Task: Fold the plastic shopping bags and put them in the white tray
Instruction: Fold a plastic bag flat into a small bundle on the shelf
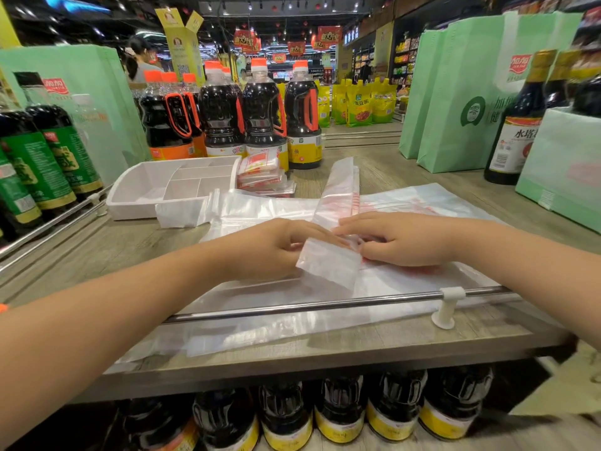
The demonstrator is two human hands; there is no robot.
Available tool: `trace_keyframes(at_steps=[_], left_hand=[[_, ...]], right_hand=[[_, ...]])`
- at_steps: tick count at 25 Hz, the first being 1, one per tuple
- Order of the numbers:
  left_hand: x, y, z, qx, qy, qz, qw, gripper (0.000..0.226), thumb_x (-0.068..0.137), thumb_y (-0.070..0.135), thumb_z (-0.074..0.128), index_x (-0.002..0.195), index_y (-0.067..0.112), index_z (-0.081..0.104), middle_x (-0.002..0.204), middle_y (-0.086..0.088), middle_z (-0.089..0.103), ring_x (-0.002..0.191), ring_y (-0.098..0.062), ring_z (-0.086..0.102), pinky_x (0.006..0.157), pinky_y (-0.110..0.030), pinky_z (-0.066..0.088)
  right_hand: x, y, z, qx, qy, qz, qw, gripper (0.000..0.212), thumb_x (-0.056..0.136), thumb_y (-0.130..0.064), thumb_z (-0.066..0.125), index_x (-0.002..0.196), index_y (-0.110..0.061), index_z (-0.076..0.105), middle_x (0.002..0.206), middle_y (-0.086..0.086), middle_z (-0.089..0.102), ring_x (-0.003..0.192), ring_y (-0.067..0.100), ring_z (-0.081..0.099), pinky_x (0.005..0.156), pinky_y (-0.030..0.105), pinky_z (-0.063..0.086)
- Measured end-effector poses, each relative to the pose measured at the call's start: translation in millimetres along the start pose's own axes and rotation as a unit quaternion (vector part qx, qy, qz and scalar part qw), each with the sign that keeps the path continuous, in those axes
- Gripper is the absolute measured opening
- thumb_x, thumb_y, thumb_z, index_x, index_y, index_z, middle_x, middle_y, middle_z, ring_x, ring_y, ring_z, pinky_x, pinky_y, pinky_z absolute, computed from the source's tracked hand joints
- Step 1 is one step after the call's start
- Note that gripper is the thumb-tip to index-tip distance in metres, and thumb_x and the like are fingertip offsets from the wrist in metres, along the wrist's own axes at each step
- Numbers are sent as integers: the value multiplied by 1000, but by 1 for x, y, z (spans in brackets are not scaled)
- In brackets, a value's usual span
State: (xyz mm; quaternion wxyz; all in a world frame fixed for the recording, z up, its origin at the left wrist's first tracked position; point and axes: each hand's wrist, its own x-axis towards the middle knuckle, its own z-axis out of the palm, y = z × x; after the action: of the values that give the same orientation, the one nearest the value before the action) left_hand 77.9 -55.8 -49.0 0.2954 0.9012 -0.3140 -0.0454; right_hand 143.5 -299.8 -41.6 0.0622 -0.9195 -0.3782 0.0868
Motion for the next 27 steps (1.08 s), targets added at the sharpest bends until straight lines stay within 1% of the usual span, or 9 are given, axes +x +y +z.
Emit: trace_keyframes(at_steps=[2, 4, 6, 9, 11, 14, 16, 20, 27], left_hand=[[2, -1, 0, -40, 39, -9, 998, 28, 90, 45, 63, 115, 33, 72, 115, 21, 68, 110, -1, 62, 98, -28, 47], [4, 1, 3, -83, 58, -21, 995, 19, 93, 48, 62, 103, 37, 74, 100, 21, 73, 97, -1, 66, 89, -22, 48], [10, 2, 7, -132, 76, -54, 987, 28, 88, 48, 61, 103, 31, 76, 91, 17, 74, 84, -5, 68, 79, -21, 52], [19, -2, 10, -116, 101, -96, 984, 24, 90, 41, 68, 103, 23, 75, 72, 14, 69, 68, -5, 60, 67, -20, 47], [23, -3, 10, -80, 110, -117, 984, 23, 90, 39, 71, 108, 26, 71, 68, 21, 66, 64, 3, 59, 63, -14, 43], [26, -2, 12, 13, 141, -122, 982, 36, 86, 47, 72, 117, 30, 60, 83, 19, 67, 75, 0, 61, 66, -19, 47], [28, -3, 13, 17, 159, -125, 979, 48, 85, 49, 72, 126, 29, 55, 95, 14, 67, 84, -4, 64, 74, -27, 54], [24, -2, 7, -86, 146, -175, 970, 67, 82, 52, 72, 137, 28, 43, 111, 8, 66, 95, -12, 70, 85, -41, 59], [8, -11, -7, -32, 97, -139, 985, 87, 77, 48, 78, 149, 29, 33, 133, 11, 51, 111, 3, 58, 81, -16, 55]], right_hand=[[-2, -1, 0, 14, 7, -10, 1000, 38, 102, -40, 45, 138, -51, 45, 142, -28, 43, 126, -9, 39, 107, 17, 28], [-4, -5, -1, 16, 16, -10, 1000, 14, 101, -34, 51, 108, -44, 58, 108, -26, 54, 96, -12, 48, 81, 2, 31], [-7, -5, -3, 37, 41, -27, 998, 20, 97, -29, 57, 98, -49, 56, 97, -26, 53, 91, -7, 51, 77, 2, 33], [-11, -3, -6, 120, 58, 0, 991, 28, 92, -28, 62, 111, -48, 62, 111, -28, 63, 100, 0, 62, 94, 24, 48], [-9, -1, -6, 205, 82, 14, 975, 26, 95, -23, 59, 115, -39, 62, 108, -21, 70, 93, 0, 66, 88, 31, 52], [-6, -6, -6, 283, 112, 31, 952, 26, 99, -38, 56, 125, -36, 54, 99, -15, 74, 82, -3, 67, 76, 27, 49], [-4, -8, -5, 282, 98, 40, 954, 45, 93, -47, 63, 132, -36, 46, 96, -10, 75, 76, 5, 65, 69, 27, 48], [1, -10, -1, 315, 82, 59, 944, 50, 89, -26, 74, 134, -24, 49, 91, -4, 77, 63, 8, 61, 53, 17, 44], [4, -11, 1, 298, 104, 84, 945, 46, 89, -13, 69, 131, -20, 52, 83, 0, 75, 53, 6, 58, 46, 17, 42]])
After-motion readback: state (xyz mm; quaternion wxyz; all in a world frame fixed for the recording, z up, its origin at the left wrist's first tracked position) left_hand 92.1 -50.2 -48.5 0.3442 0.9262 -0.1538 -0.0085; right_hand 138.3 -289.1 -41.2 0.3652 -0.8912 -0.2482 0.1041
